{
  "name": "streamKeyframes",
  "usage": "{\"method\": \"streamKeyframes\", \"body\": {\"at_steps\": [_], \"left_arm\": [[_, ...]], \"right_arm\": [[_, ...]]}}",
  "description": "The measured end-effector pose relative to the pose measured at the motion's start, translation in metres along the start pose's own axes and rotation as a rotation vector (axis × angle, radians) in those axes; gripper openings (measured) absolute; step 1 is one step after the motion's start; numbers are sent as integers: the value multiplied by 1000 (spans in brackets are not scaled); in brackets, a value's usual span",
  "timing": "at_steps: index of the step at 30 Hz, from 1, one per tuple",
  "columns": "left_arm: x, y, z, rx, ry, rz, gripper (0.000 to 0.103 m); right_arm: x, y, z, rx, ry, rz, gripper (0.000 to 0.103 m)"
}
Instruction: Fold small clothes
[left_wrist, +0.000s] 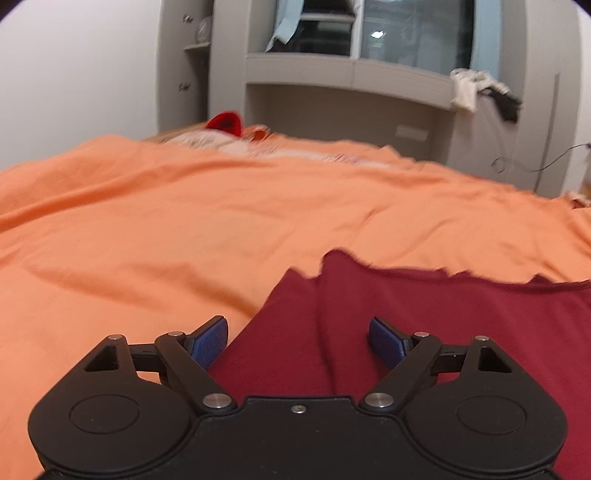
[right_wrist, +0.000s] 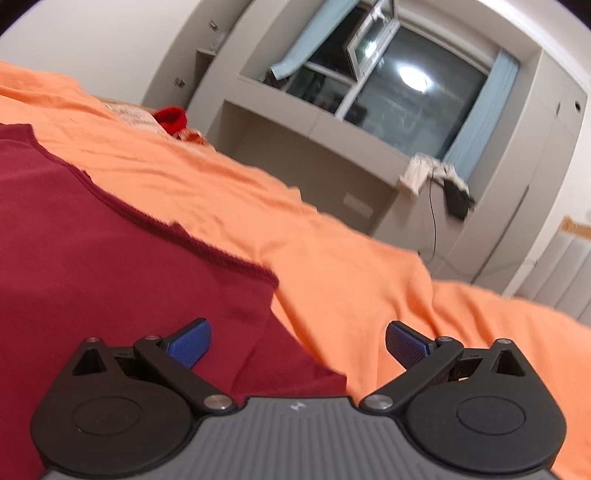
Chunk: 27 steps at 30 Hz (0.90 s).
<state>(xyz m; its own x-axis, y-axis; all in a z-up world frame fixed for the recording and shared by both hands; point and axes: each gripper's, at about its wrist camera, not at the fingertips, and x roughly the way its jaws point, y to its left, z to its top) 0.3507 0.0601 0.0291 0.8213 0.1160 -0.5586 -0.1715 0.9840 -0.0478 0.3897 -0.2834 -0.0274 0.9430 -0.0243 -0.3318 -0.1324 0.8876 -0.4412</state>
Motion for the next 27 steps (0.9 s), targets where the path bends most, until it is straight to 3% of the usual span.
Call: {"method": "streamKeyframes", "body": {"at_steps": [9,14,22,27], "left_arm": [[-1,10,2,-69,6,17,86],[-22,16,6,-144,-49,9,98],[-57,15,4,-173,-133,-27,101],[-81,10,-5,-163,-211,-62,102]], "right_arm": [[-4,-5,-2,23,10,8,103],[-20,-11,2,42,-17,-17,103],[-63,-26,6,140,-70,-48,103],[-101,-29,11,267,-137,26,103]]}}
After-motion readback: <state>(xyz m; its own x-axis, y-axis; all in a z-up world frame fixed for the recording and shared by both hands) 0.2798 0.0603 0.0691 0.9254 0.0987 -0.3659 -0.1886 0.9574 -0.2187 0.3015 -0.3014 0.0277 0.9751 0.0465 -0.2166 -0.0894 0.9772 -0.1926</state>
